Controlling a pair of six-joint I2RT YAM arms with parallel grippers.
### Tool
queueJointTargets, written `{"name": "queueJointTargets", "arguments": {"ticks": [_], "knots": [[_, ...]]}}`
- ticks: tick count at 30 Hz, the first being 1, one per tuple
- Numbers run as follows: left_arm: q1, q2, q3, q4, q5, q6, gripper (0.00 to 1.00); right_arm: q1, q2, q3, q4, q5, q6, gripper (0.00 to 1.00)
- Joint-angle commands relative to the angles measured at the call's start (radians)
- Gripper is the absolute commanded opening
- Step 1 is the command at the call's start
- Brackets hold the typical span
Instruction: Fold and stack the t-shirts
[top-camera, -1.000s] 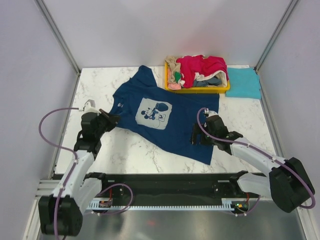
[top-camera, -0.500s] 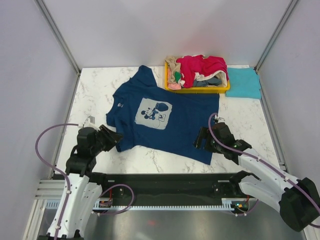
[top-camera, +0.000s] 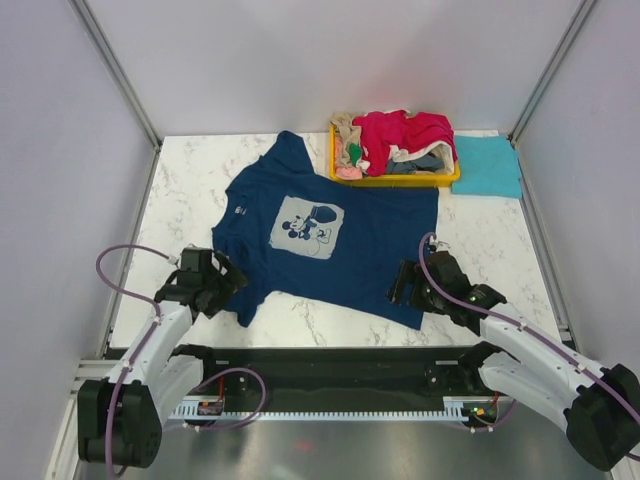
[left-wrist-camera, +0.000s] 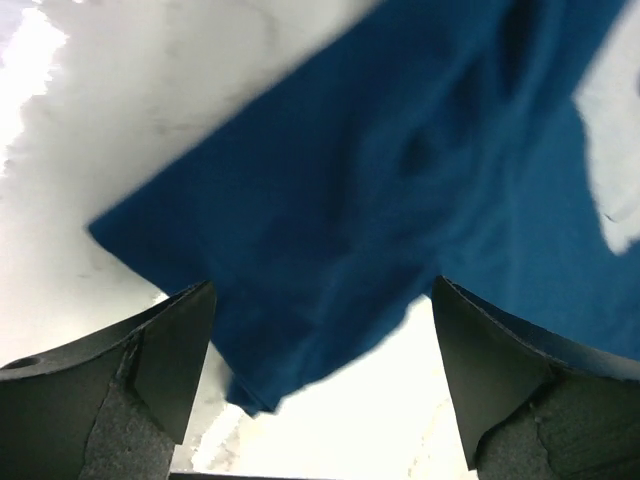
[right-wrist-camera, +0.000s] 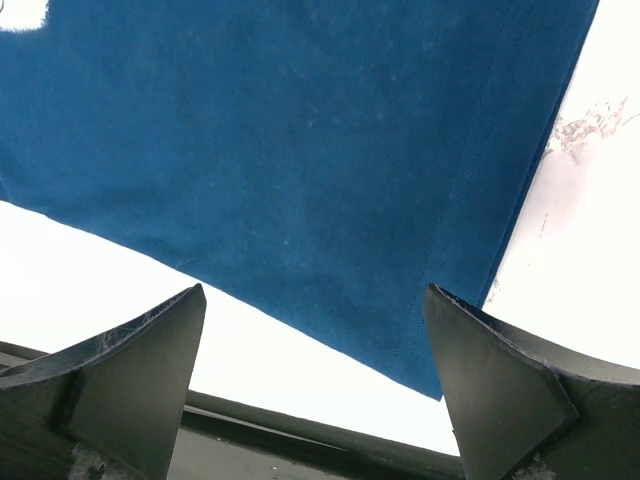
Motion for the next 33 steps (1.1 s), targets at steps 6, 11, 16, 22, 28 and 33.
{"name": "queueJointTargets", "arguments": {"ticks": [6,11,16,22,28,33], "knots": [[0.213,0.076,-0.024,0.157,-0.119,0.048,0.91,0.013,0.015,-0.026,0.026,0.010,0.020,0.98],[0.281,0.135,-0.029,0.185,-0.060,0.061,0.88,0.010,0.070,-0.014,0.062,0.005,0.000,0.98],[0.281,0.128,-0.046,0.200,-0.024,0.046,0.85,0.012,0.139,0.004,0.097,0.002,-0.025,0.98],[0.281,0.253,-0.015,0.270,0.047,0.079,0.51,0.012,0.214,0.012,0.150,-0.007,-0.038,0.98],[0.275,0.415,0.032,0.317,0.092,0.102,0.38,0.012,0.251,0.023,0.157,0.002,-0.057,0.98],[0.212,0.439,0.058,0.326,0.059,0.108,0.10,0.012,0.260,0.024,0.160,0.013,-0.066,0.98]]}}
